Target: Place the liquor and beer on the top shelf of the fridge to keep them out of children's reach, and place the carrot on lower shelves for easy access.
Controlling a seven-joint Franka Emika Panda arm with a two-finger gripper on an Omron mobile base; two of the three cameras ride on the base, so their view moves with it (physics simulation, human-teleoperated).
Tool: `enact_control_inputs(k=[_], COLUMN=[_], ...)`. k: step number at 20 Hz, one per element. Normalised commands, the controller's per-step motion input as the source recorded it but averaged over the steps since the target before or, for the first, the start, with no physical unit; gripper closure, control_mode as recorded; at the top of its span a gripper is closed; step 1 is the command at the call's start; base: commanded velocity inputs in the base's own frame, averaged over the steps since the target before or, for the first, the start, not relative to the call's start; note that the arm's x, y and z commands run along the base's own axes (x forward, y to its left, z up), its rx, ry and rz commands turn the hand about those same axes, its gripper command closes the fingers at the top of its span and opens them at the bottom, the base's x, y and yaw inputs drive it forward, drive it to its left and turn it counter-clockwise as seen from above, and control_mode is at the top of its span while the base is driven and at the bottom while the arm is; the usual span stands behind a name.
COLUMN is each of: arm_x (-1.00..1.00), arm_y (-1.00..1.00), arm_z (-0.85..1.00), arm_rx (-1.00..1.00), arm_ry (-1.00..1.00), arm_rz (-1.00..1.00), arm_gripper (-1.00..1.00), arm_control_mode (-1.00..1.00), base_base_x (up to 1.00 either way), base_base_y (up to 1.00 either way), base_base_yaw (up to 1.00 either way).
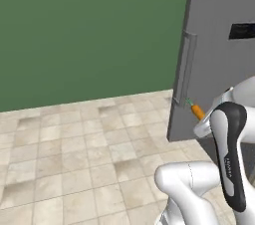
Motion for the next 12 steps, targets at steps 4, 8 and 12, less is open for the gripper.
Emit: enact_control_inputs(k=[4,8,12], arm_x=[0.0,0.0,0.0], arm_y=[0.0,0.0,0.0], arm_z=[0.0,0.0,0.0], arm_rx=[0.0,0.0,0.0], arm_ry=[0.0,0.0,0.0], arm_rz=[0.0,0.0,0.0], arm_gripper=[1.0,1.0,1.0], arm_control_mode=[1.0,1.0,1.0], base_base_x=[-0.01,0.11,0.25], base_base_y=[0.7,0.43,0.2], base_base_yaw=[0.45,0.15,-0.14])
